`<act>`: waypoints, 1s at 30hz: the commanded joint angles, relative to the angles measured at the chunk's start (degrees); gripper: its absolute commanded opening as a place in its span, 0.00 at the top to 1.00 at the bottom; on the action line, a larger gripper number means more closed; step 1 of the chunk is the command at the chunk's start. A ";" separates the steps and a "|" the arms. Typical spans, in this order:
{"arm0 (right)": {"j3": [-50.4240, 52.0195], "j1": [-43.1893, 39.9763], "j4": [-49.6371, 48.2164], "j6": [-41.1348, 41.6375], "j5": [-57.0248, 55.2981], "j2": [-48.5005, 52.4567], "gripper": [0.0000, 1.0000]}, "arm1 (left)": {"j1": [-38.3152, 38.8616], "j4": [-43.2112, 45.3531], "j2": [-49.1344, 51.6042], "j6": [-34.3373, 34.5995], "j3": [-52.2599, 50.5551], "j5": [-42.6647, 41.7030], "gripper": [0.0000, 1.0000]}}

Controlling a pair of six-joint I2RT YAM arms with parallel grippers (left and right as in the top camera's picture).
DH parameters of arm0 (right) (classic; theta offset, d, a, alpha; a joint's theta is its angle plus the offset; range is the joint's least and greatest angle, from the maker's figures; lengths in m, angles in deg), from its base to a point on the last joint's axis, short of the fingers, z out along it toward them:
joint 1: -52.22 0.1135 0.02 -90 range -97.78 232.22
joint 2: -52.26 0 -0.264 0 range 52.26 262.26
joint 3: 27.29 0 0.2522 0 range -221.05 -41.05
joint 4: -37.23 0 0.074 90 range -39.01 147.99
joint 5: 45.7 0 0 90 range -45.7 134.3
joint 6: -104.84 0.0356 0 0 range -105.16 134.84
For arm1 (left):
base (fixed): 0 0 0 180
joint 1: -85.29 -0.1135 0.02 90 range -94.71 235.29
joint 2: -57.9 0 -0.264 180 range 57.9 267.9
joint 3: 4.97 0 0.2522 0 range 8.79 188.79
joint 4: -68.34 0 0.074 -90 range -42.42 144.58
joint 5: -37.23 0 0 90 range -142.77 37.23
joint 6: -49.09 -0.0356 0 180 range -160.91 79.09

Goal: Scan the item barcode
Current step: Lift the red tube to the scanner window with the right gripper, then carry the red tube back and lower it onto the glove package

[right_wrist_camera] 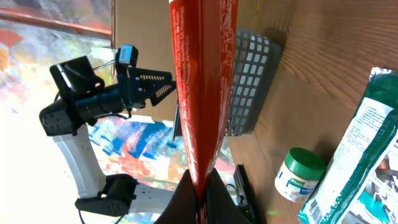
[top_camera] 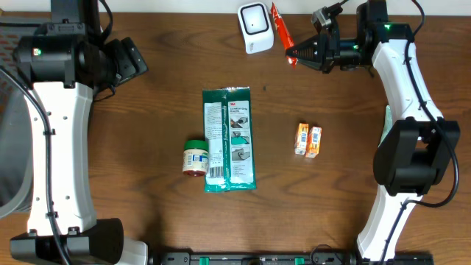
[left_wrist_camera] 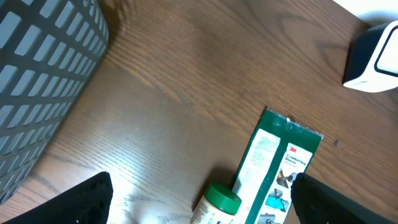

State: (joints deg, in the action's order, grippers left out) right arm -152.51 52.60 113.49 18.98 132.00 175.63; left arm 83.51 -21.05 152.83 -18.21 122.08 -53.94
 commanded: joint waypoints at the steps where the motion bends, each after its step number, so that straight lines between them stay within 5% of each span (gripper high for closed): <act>1: -0.15 -0.50 -0.02 -1.42 1.70 -0.09 0.99 | -0.17 -0.15 0.31 0.48 0.50 0.31 0.08; 19: -0.15 2.99 -0.13 -4.02 1.14 -0.09 0.99 | -0.20 -0.15 0.31 0.48 0.50 0.31 0.08; 30: -0.17 12.68 6.36 -11.28 -36.02 -0.09 0.99 | -0.17 -0.15 0.31 0.48 0.50 0.31 0.08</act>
State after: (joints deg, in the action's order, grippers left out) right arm -152.53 61.11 118.34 12.70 111.56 175.63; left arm 83.51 -21.05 152.88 -18.21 122.08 -53.97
